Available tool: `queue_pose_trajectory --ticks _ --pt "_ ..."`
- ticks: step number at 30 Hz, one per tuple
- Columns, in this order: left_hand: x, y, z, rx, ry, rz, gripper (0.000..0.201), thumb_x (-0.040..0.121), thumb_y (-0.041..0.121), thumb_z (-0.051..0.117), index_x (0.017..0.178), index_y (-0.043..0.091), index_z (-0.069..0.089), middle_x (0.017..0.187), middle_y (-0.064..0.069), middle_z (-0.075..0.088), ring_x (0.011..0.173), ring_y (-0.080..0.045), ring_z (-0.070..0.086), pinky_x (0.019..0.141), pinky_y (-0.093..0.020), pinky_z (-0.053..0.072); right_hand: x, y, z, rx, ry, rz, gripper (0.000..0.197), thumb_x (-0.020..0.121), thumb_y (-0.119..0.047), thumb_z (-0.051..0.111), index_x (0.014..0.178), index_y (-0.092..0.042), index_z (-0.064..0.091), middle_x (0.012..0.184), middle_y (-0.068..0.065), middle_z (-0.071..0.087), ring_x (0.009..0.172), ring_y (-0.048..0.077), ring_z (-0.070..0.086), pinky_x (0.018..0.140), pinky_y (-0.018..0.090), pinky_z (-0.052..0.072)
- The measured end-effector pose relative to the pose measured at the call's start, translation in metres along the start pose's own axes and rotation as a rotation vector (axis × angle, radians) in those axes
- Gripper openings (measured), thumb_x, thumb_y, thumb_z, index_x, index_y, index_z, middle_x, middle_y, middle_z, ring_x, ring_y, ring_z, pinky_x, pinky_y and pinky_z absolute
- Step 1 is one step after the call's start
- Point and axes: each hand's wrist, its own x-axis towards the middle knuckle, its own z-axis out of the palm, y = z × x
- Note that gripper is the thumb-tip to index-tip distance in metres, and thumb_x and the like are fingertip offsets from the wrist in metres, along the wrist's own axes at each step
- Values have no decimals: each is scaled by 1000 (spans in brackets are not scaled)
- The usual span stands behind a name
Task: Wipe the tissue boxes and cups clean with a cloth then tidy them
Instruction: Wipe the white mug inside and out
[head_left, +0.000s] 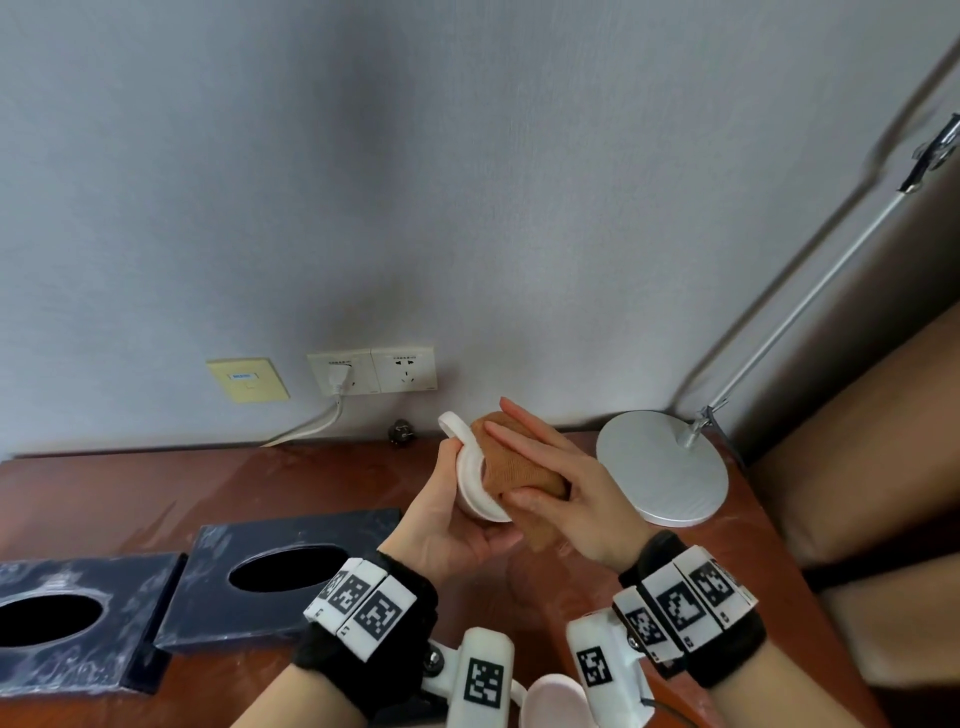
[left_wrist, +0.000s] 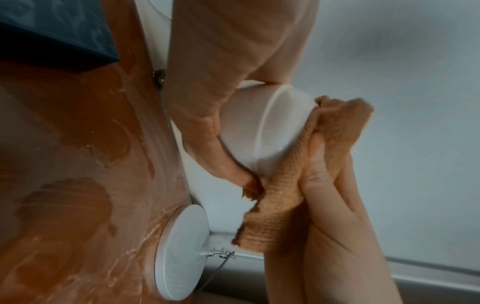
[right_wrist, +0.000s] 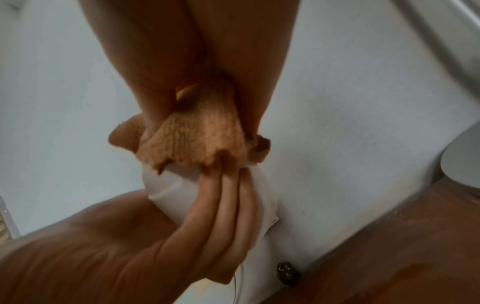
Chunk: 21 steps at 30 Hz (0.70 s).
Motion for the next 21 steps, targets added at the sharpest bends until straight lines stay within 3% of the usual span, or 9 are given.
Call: queue_pose_trajectory --ticks 3,6,9,12,14,17,19,21 --pt "0 -2 -1 21 27 22 61 81 59 58 121 13 59 117 -17 65 100 -32 65 71 -46 58 -1 2 -6 118 62 57 49 87 -2 58 129 -26 53 145 -13 41 134 2 36 114 29 30" --pt "1 -1 0 36 39 48 57 84 58 56 119 14 60 110 -15 68 93 -30 66 62 -44 58 -3 -3 -6 274 127 79 41 90 -18 49 130 -28 50 138 -9 51 131 7 43 112 27 31" --pt "0 -6 3 74 48 85 61 83 62 54 120 13 60 90 -10 71 77 -25 69 59 -39 56 -6 -11 8 93 79 48 41 88 -45 40 129 -44 44 147 -17 34 138 0 27 113 19 22" --pt "-3 -12 7 86 52 92 65 82 63 53 120 12 61 103 -16 70 92 -30 68 76 -43 57 -9 -10 20 -160 130 19 49 82 -49 46 130 -52 39 150 -24 18 138 -1 21 114 28 23" --pt "-8 -16 10 45 41 96 62 83 60 55 119 11 61 102 -17 70 92 -31 68 74 -42 57 -11 -14 22 -121 192 22 47 82 -38 56 126 -51 46 147 -24 27 134 -2 29 112 25 28" --pt "-13 -23 12 -31 24 127 58 83 55 57 121 12 59 103 -16 69 90 -28 68 62 -40 59 -16 -16 18 65 324 79 38 88 -11 58 118 -34 62 135 -21 49 125 -6 43 109 22 33" --pt "-14 -28 11 -9 20 162 56 83 55 57 119 12 59 101 -15 70 87 -27 68 63 -41 59 -19 -16 17 180 401 138 31 92 -10 52 115 -27 64 122 -15 62 116 -2 53 108 27 38" --pt "-18 -35 12 73 19 227 49 85 54 55 113 14 61 91 -12 73 80 -24 71 70 -41 59 -26 -19 12 321 430 239 28 98 -20 42 116 -18 64 101 -6 72 97 3 65 97 25 48"
